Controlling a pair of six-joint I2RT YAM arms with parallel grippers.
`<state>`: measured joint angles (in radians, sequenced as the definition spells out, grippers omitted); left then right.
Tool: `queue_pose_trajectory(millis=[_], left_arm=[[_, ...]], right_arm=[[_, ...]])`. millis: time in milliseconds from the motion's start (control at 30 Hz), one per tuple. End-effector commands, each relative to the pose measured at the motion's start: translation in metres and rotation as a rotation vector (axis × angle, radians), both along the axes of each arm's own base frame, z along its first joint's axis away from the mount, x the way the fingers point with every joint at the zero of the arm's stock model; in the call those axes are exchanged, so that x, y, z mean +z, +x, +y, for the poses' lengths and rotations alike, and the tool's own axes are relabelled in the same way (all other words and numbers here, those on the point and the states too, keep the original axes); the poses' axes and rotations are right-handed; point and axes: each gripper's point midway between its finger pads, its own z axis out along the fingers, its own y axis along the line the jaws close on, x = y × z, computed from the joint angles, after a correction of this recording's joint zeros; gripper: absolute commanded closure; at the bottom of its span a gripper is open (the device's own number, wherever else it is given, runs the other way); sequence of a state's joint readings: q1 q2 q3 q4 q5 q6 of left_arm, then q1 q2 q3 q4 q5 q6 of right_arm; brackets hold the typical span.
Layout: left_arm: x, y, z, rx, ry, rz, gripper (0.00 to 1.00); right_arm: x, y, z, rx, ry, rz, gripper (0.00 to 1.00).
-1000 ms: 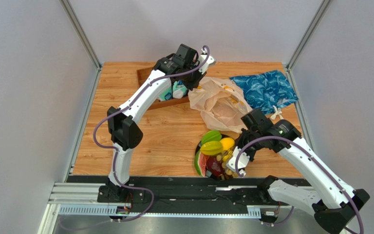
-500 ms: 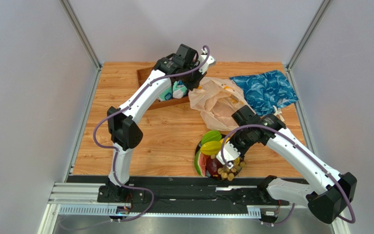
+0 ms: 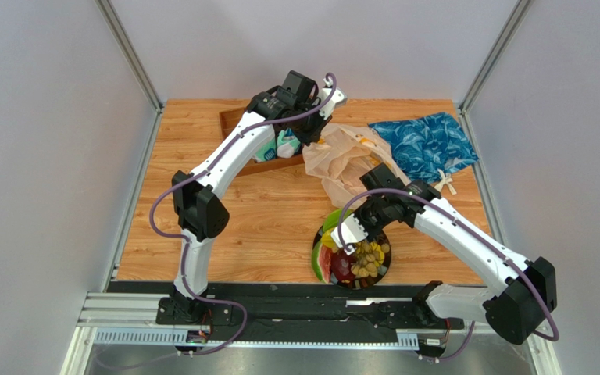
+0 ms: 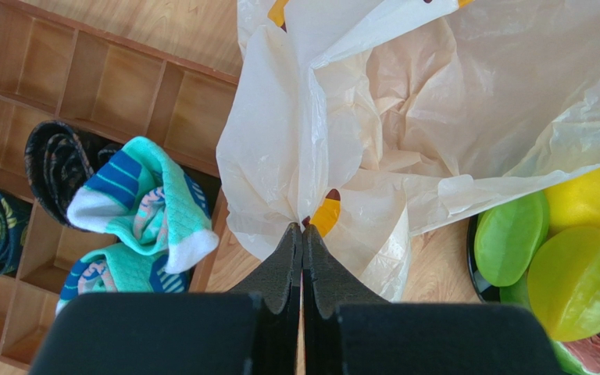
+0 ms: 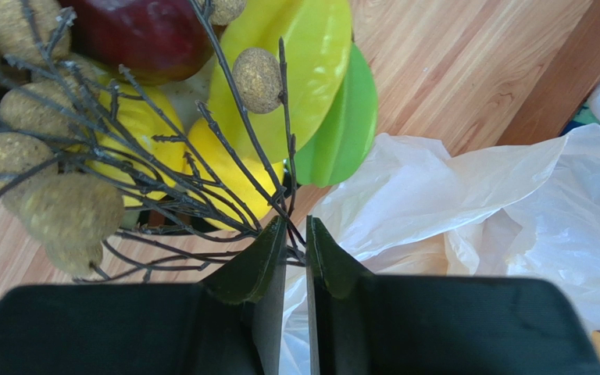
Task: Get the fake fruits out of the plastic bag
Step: Place the fake fruit on the plate, then place the plastic bag at the center of the board.
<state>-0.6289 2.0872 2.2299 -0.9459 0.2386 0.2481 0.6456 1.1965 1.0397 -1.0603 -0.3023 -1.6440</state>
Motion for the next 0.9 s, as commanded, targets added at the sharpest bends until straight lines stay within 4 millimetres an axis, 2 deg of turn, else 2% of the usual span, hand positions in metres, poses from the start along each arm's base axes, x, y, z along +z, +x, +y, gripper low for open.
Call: queue_pose_trajectory(millis=[0,67,100,167,200,300,400,567,700,800,867], left_arm=[[0.009,-0.002,-0.007,-0.019,-0.03,-0.009,1.0],[0.008,-0.003,-0.008,-0.022,-0.029,-0.003,1.0],[0.008,-0.004,-0.008,-0.022,-0.031,-0.001,1.0],[0.007,-0.003,-0.008,-0.022,-0.032,0.0,1.0],[0.007,-0.003,-0.008,-0.021,-0.032,0.001,1.0],[0.008,-0.003,-0.009,-0.021,-0.037,-0.001,1.0],[0.009,0.0,-0.011,-0.021,-0.043,-0.004,1.0],[0.014,0.005,-0.014,-0.017,-0.058,-0.02,1.0],[0.026,0.018,-0.016,0.004,-0.087,-0.056,1.0],[0.04,0.03,-0.016,0.029,-0.114,-0.103,1.0],[0.047,0.035,-0.016,0.032,-0.127,-0.125,1.0]], right_arm=[[0.002,0.019,0.023,-0.031,0.061,-0.02,0.79],[0.003,0.024,0.028,-0.038,0.067,-0.022,0.71],[0.003,0.025,0.029,-0.042,0.069,-0.02,0.64],[0.002,0.029,0.033,-0.049,0.068,-0.019,0.58],[0.003,0.031,0.034,-0.052,0.068,-0.025,0.5],[0.011,0.037,0.036,-0.074,0.081,-0.044,0.42],[0.03,0.043,0.042,-0.108,0.151,-0.089,0.35],[0.063,0.061,0.056,-0.174,0.301,-0.186,0.11],[0.07,0.081,0.053,-0.288,0.316,-0.231,0.07],[0.084,0.098,0.05,-0.423,0.365,-0.256,0.05],[0.104,0.107,0.052,-0.498,0.425,-0.27,0.05]])
